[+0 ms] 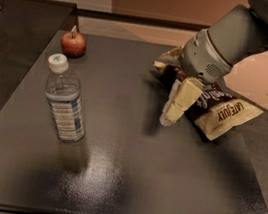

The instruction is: Knock blue plastic bottle over

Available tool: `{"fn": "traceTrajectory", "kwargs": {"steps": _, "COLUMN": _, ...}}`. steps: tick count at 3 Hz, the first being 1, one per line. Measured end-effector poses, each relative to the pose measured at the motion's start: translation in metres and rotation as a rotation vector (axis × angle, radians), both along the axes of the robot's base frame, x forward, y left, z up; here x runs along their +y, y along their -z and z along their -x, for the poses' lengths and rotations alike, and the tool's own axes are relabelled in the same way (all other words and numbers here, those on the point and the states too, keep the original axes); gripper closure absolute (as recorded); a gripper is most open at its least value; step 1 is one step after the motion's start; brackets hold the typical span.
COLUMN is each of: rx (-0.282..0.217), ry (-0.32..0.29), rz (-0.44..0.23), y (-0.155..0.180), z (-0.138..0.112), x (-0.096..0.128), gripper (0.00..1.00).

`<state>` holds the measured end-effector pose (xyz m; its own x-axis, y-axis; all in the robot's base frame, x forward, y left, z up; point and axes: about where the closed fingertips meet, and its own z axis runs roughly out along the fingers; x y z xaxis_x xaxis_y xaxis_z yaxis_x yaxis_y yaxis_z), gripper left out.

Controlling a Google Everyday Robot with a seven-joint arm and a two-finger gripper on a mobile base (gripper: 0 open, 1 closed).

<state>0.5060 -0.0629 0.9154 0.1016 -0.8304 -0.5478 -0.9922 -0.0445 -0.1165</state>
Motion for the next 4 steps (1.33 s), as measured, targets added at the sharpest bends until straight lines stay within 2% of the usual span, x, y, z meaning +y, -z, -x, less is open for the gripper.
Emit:
{"fn": "traceTrajectory", "kwargs": {"steps": 1, "rx": 0.042, "ry": -0.109, "rz": -0.084, "y": -0.008, "z": 0.015, "x": 0.032, "gripper": 0.0}}
{"fn": "traceTrajectory", "kwargs": {"steps": 2, "rx": 0.094, "ry": -0.242, "rz": -0.172, "y": -0.015, "z": 0.042, "x": 0.068, "gripper": 0.0}}
{"fn": "traceTrajectory", "kwargs": {"steps": 3, "rx": 0.116, "ry": -0.321, "rz": -0.228, "y": -0.018, "z": 0.061, "x": 0.094, "gripper": 0.0}}
{"fn": "traceTrajectory", "kwargs": {"steps": 4, "rx": 0.098, "ry": -0.377, "rz": -0.298, "y": -0.022, "z": 0.075, "x": 0.121, "gripper": 0.0}}
